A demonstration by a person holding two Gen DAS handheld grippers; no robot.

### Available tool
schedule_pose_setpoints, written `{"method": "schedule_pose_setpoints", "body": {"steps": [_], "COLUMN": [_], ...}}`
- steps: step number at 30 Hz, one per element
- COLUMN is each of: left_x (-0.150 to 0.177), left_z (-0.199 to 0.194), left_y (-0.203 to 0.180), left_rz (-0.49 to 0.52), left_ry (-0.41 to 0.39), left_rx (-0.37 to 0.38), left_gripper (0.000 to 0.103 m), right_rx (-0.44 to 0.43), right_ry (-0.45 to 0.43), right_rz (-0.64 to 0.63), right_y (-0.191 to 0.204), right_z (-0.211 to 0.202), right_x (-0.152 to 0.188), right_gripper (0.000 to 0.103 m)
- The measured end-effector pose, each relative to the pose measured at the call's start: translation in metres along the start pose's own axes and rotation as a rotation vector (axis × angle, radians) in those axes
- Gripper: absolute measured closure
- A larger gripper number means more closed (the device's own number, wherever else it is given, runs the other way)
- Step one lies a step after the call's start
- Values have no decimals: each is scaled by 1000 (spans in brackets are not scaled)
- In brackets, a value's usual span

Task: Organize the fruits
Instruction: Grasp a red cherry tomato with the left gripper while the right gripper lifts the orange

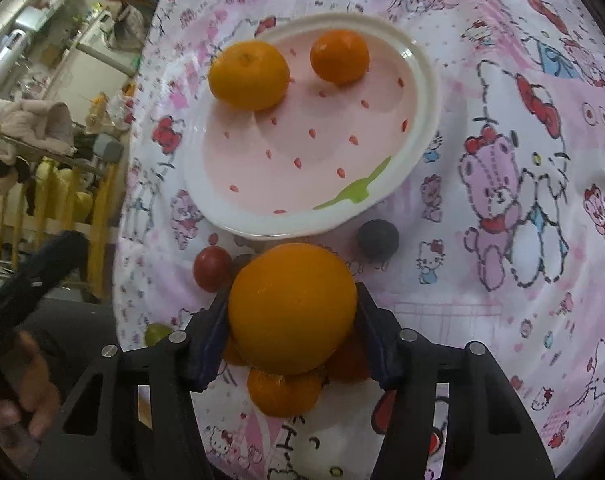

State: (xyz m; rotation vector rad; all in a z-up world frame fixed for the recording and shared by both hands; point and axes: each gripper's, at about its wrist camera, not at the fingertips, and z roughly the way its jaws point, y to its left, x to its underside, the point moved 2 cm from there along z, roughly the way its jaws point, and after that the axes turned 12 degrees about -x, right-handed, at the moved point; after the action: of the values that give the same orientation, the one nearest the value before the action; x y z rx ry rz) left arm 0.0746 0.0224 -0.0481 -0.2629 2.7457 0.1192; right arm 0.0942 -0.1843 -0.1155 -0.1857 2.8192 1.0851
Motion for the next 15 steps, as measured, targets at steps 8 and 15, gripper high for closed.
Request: {"method": "schedule_pose_setpoints", "body": {"steps": [8, 15], "left_x": [4, 12], "left_z": [19, 42], "left_y": [-24, -54], "left_rz": [39, 91], "left_ry": [86, 178], "left_rx": [61, 97], "left_gripper": [34, 45], "right_rx": [-40, -74], "right_ry": [-106, -194], "right_rz": [34, 72], "right_y": [-10, -22], "right_z": [-45, -81], "right_x": [5, 8], "right_gripper": [43, 44]}}
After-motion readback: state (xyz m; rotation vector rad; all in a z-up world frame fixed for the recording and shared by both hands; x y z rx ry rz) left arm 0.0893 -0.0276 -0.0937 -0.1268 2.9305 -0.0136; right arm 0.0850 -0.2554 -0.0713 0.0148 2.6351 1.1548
